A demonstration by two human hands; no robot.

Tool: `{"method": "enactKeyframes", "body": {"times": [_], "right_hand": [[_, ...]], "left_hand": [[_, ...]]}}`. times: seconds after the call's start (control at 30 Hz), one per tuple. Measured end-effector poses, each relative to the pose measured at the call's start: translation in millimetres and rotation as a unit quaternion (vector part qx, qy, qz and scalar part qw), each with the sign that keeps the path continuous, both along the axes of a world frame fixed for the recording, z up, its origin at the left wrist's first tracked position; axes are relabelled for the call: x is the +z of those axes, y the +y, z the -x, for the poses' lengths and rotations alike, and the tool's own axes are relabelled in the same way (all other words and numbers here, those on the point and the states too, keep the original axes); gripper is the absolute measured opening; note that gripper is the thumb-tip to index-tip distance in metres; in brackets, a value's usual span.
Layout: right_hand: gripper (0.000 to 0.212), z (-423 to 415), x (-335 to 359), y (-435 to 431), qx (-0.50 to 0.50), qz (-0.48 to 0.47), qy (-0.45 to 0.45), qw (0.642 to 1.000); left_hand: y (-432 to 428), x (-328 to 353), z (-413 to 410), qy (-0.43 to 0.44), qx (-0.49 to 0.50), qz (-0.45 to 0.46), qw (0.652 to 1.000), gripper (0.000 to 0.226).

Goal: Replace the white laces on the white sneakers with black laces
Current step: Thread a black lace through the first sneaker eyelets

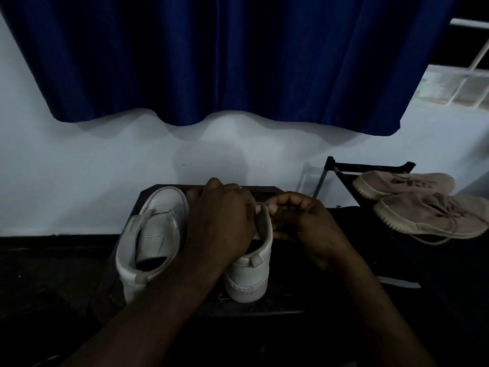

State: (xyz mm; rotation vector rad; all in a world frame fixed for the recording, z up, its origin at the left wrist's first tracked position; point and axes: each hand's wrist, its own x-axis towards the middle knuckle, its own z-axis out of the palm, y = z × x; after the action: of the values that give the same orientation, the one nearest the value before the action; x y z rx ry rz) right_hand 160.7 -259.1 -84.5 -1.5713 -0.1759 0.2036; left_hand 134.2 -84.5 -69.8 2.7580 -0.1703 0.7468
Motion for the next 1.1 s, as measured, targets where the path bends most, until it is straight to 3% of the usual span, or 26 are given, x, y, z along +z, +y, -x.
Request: {"method": "enactKeyframes", "body": {"times": [0.23, 0.37, 0.47, 0.53, 0.6, 0.67, 0.7, 0.77, 0.83, 0.87, 1.0, 1.1], "right_hand": [[0.014, -3.4, -4.3, 11.2, 0.011, 0.019, -0.029, 0.999], [0.017, -5.1, -5.4, 15.1, -0.051, 0.061, -0.064, 0.995], [0.022, -8.6, 2.1, 8.2, -0.123, -0.036, -0.011, 0.992], [0.021, -13.9, 7.3, -2.2, -0.154, -0.155, 0.033, 0.975], [0.018, -15.6, 12.4, -11.1, -0.155, -0.275, 0.082, 0.945], [0.02, -12.5, 15.6, -9.8, -0.123, -0.318, 0.097, 0.935], [0.021, -9.2, 16.5, -6.6, -0.107, -0.28, 0.08, 0.951], [0.02, -1.4, 16.2, -4.1, -0.1, -0.048, -0.042, 0.993], [0.015, 2.1, 15.9, -6.3, -0.08, 0.188, -0.166, 0.965], [0.014, 2.7, 16.1, -8.6, -0.051, 0.246, -0.187, 0.95], [0.022, 4.6, 19.6, -16.2, 0.04, 0.366, -0.185, 0.911], [0.032, 6.3, 23.4, -16.6, 0.044, 0.357, -0.164, 0.919]], "left_hand": [[-1.2, 8.9, 6.2, 0.013, -0.017, -0.033, 0.999, 0.014], [1.9, 5.8, 4.0, -0.016, -0.016, -0.046, 0.999, 0.012], [5.5, 1.6, 4.2, 0.006, -0.018, -0.033, 0.999, 0.015], [6.3, -0.2, 4.5, 0.014, -0.02, -0.021, 0.999, 0.013], [6.5, -0.4, 4.8, 0.001, -0.024, -0.011, 1.0, 0.008], [7.9, -2.0, 3.6, -0.011, -0.024, -0.001, 1.0, 0.007], [8.6, -2.4, 3.1, -0.011, -0.022, 0.001, 1.0, 0.008], [8.6, -1.7, 3.1, -0.008, -0.017, 0.001, 1.0, 0.01], [7.9, -0.4, 3.9, 0.001, -0.015, 0.0, 1.0, 0.01], [7.7, 0.1, 4.3, 0.007, -0.016, 0.001, 1.0, 0.01], [8.1, -0.1, 4.6, 0.002, -0.02, 0.002, 1.0, 0.01], [8.3, -1.0, 4.3, -0.007, -0.019, -0.004, 1.0, 0.015]]}}
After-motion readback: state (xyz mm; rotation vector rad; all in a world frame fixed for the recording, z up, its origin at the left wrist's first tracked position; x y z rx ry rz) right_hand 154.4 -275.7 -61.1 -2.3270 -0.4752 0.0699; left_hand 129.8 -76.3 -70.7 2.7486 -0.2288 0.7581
